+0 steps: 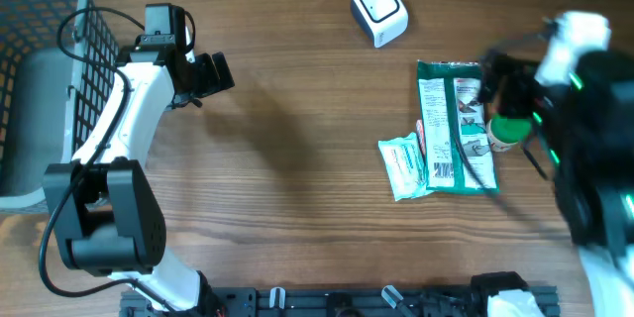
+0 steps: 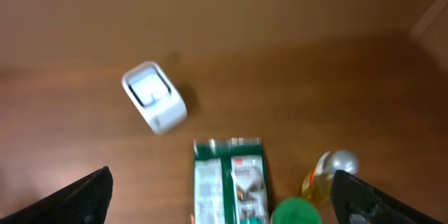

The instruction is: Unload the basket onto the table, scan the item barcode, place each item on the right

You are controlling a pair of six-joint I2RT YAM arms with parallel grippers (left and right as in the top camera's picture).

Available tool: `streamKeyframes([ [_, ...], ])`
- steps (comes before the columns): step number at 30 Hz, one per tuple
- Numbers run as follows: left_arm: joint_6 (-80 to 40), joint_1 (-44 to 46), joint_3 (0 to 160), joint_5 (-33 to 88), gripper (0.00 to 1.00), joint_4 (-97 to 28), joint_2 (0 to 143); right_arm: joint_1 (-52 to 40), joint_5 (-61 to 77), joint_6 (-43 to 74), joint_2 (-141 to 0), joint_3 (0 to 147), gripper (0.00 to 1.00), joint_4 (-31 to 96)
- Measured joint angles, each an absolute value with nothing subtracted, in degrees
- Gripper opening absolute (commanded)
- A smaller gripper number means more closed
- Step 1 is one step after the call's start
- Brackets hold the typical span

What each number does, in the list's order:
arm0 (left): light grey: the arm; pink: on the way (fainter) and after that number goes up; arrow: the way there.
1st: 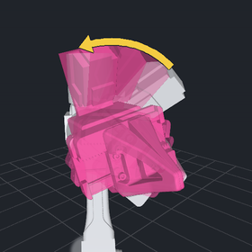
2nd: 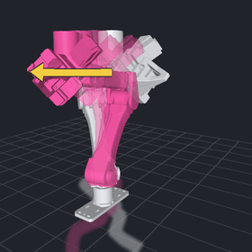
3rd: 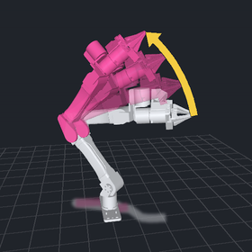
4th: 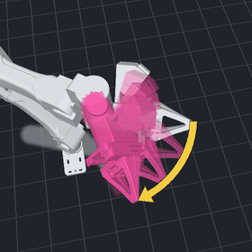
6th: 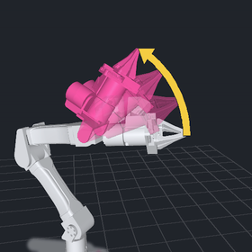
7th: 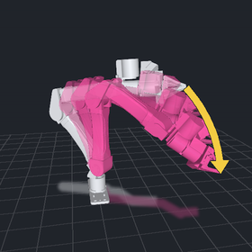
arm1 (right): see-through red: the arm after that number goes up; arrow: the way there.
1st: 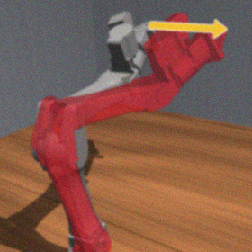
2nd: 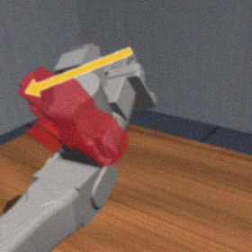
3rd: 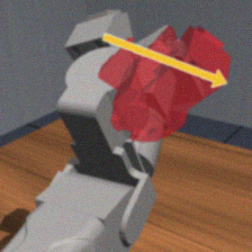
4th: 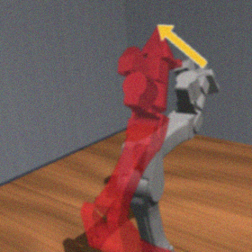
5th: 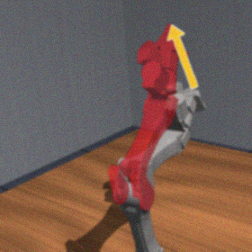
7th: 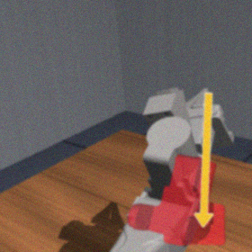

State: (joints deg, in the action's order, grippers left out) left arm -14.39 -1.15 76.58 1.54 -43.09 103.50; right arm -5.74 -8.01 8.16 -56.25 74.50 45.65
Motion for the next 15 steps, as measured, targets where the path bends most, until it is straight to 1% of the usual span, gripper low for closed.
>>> streamKeyframes([
  [3,-14.4,-1.1,76.6,1.5,1.00,-43.1,103.5,-5.7,-8.0,8.2,-46.8,74.5,1.00,45.9],
  [6,-14.4,-1.1,76.6,1.5,1.00,-43.1,103.5,-5.7,-8.0,8.2,-40.4,74.5,1.00,48.4],
  [11,-14.4,-1.1,76.6,1.5,1.00,-43.1,103.5,-5.7,-8.2,8.2,-36.0,74.5,1.00,52.8],
  [15,-14.4,-1.1,76.6,1.5,1.00,-43.1,103.5,-5.7,-7.5,8.2,-32.2,72.6,1.00,52.0],
])
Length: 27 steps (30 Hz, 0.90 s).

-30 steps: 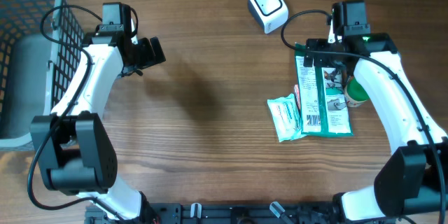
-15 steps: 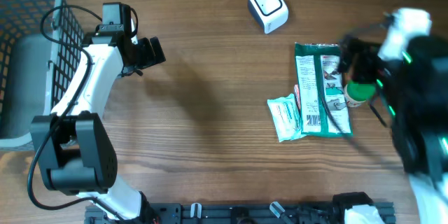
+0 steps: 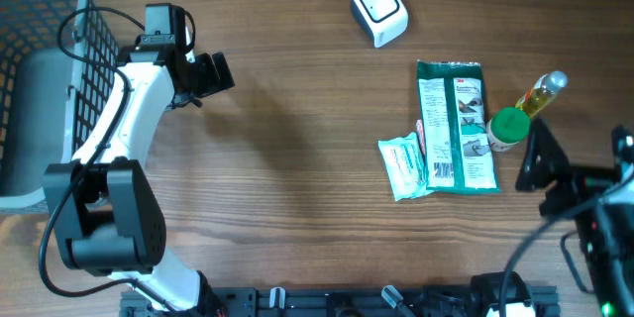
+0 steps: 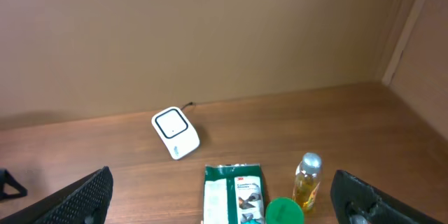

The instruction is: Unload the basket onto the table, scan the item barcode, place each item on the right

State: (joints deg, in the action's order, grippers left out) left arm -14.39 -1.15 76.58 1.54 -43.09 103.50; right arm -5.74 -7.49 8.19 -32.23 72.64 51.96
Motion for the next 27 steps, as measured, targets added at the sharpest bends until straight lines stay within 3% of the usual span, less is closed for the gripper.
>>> streamKeyframes([
  [5,-14.4,-1.1,76.6,1.5,1.00,-43.1,103.5,-5.7,-5.9,7.4,-19.4,60.5,1.00,38.4],
  [15,-14.3,-1.1,76.6,1.5,1.00,-43.1,103.5,-5.7,6.0,4.8,-1.0,23.4,1.00,-21.4],
  [27,-14.2,-1.1,76.6,1.5,1.00,-43.1,103.5,-5.7,7.9,4.9,-1.0,2.9,1.00,-21.2],
])
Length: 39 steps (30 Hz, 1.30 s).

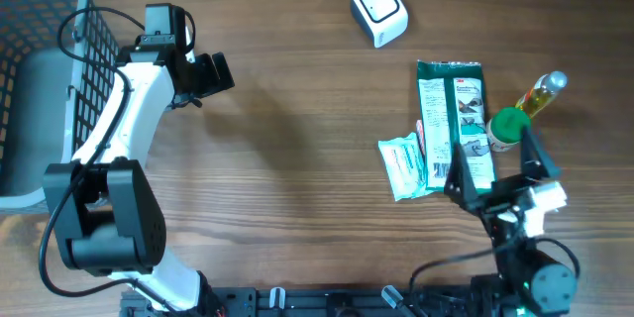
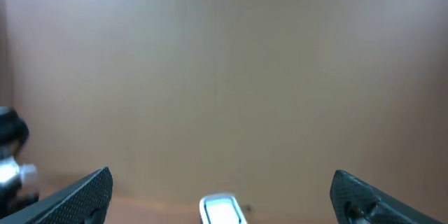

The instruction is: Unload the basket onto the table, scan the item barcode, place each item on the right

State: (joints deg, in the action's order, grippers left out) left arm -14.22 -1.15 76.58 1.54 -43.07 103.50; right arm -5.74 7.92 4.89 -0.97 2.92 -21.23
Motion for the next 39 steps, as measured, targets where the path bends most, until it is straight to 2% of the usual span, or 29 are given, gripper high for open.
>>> streamKeyframes([
  [5,-14.2,-1.1,76.6,1.5,1.00,-43.1,103.5,-5.7,7.9,4.8,-0.9,0.4,1.00,-15.3],
  [10,-14.2,-1.1,76.6,1.5,1.00,-43.1,103.5,-5.7,7.9,4.9,-0.8,0.3,1.00,0.1],
  [39,-14.2,-1.1,76.6,1.5,1.00,-43.1,103.5,-5.7,7.8,4.9,-0.7,0.3,1.00,-0.2],
])
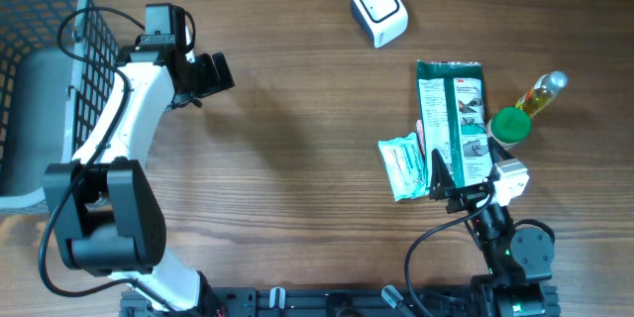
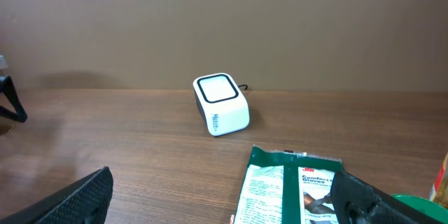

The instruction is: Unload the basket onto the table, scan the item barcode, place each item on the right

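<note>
The white barcode scanner (image 1: 379, 8) (image 2: 220, 103) stands at the back of the table. A green-and-white glove package (image 1: 456, 127) (image 2: 287, 192) lies flat to its right front. A small teal wipe packet (image 1: 402, 166) lies against the package's left side. My right gripper (image 1: 463, 176) (image 2: 224, 203) hangs open above the package's near end, holding nothing. In the right wrist view its two fingers frame the package top, with the scanner beyond. My left gripper (image 1: 211, 73) rests open far to the left, beside the basket.
A green-capped jar (image 1: 510, 124) and a yellow bottle (image 1: 540, 94) stand just right of the package. A grey wire basket (image 1: 40, 79) fills the left edge. Bare wood lies between the left arm and the items.
My right gripper has shifted a little left and nearer the front edge. Its camera has tipped down from the wall to show the scanner and the package top. Still open; no item has moved.
At first my right arm was a blur over the bottles at the right edge. It then sat at the front right corner, open. Later it stood by the package's near right end, facing the wall. Now it looks down over the package. The left arm stayed still.
</note>
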You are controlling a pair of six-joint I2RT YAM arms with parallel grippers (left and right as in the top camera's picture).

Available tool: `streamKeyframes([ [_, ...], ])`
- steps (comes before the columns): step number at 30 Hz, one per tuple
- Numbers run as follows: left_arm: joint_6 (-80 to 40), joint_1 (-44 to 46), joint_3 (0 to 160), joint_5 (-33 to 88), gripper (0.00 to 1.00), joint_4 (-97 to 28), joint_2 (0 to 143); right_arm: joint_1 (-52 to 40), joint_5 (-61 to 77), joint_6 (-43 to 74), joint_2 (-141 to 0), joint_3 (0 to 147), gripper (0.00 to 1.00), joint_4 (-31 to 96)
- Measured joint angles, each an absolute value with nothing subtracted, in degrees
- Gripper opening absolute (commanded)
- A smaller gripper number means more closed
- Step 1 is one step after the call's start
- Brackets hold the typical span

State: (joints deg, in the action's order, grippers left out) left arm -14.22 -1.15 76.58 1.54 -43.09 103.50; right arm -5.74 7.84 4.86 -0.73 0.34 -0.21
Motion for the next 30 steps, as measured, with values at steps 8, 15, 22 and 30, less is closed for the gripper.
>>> streamKeyframes([
  [8,-14.2,-0.9,76.3,1.5,1.00,-43.2,101.0,-5.7,7.8,4.9,-0.7,0.3,1.00,-0.2],
  [15,-14.2,0.4,76.3,1.5,1.00,-43.0,75.2,-5.7,7.8,4.9,-0.7,0.3,1.00,-0.2],
  [22,-14.2,0.4,76.5,1.5,1.00,-43.1,59.1,-5.7,7.8,4.9,-0.7,0.3,1.00,-0.2],
  [30,-14.2,5.4,74.8,-1.6,1.00,-44.8,54.5,-5.7,7.8,4.8,-0.7,0.3,1.00,-0.2],
])
